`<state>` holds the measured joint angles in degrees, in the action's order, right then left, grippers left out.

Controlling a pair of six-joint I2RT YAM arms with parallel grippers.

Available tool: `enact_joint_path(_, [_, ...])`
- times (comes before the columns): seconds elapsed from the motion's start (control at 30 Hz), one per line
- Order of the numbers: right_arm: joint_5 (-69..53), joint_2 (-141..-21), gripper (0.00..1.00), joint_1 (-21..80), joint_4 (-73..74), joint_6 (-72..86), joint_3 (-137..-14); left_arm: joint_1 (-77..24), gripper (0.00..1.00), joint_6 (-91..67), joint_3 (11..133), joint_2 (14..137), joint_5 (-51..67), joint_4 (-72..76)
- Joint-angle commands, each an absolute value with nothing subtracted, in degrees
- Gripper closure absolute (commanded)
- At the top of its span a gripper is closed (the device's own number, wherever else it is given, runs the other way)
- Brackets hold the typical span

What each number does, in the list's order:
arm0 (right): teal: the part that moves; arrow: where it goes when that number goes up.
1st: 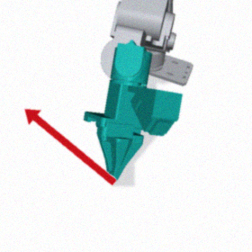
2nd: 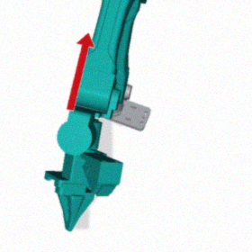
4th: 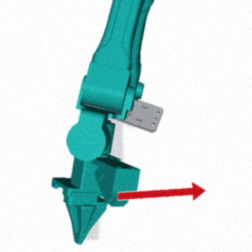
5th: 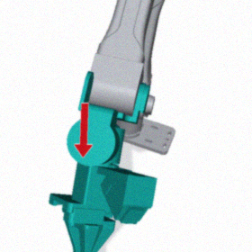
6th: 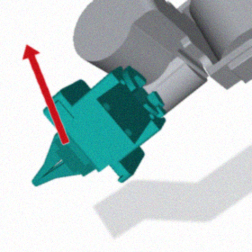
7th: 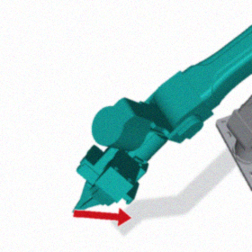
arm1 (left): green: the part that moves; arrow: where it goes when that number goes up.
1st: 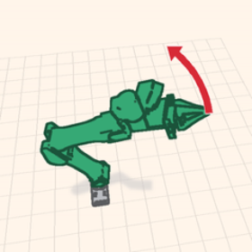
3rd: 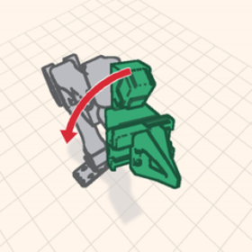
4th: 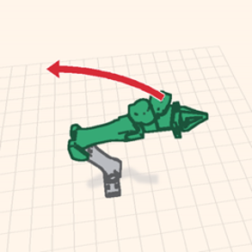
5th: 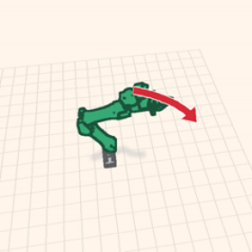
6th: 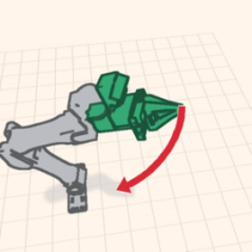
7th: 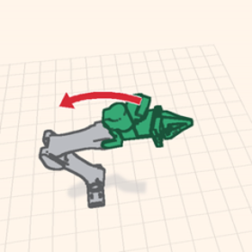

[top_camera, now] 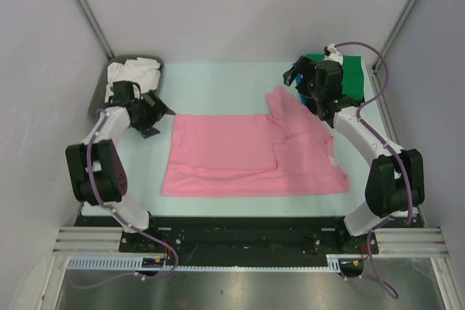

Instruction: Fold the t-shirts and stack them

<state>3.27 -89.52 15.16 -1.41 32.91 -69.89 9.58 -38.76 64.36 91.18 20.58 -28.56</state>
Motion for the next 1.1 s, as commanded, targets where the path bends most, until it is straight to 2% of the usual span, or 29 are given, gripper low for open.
enact_joint_path(0.0, [5.1, -94.0, 0.00, 15.6, 4.4, 25.9, -74.7, 7.8, 0.00, -30.7, 77.0, 102.2, 13.0, -40.0])
enact_joint_path(0.27, [-0.7, -98.4, 0.00, 16.2, 4.2, 24.6, -76.0, 5.0, 0.07, -28.5, 91.0, 114.2, 5.4, -42.5])
enact_joint_path(0.43, [-1.5, -99.5, 0.00, 15.9, 4.8, 24.7, -75.9, 3.0, 0.25, -28.7, 96.0, 119.4, 3.3, -42.8])
enact_joint_path(0.53, [-2.4, -99.8, 0.00, 15.5, 4.7, 25.1, -75.9, 1.5, 0.32, -28.5, 97.6, 121.4, 2.3, -42.4])
enact_joint_path(0.87, [-3.4, -100.7, 0.00, 14.2, 5.2, 25.8, -75.9, -2.5, 0.34, -27.6, 102.5, 127.3, 1.0, -43.3])
enact_joint_path(1.07, [-3.8, -100.9, 0.00, 14.0, 5.4, 26.0, -75.9, -2.8, 0.40, -28.1, 102.7, 128.3, -2.9, -43.4])
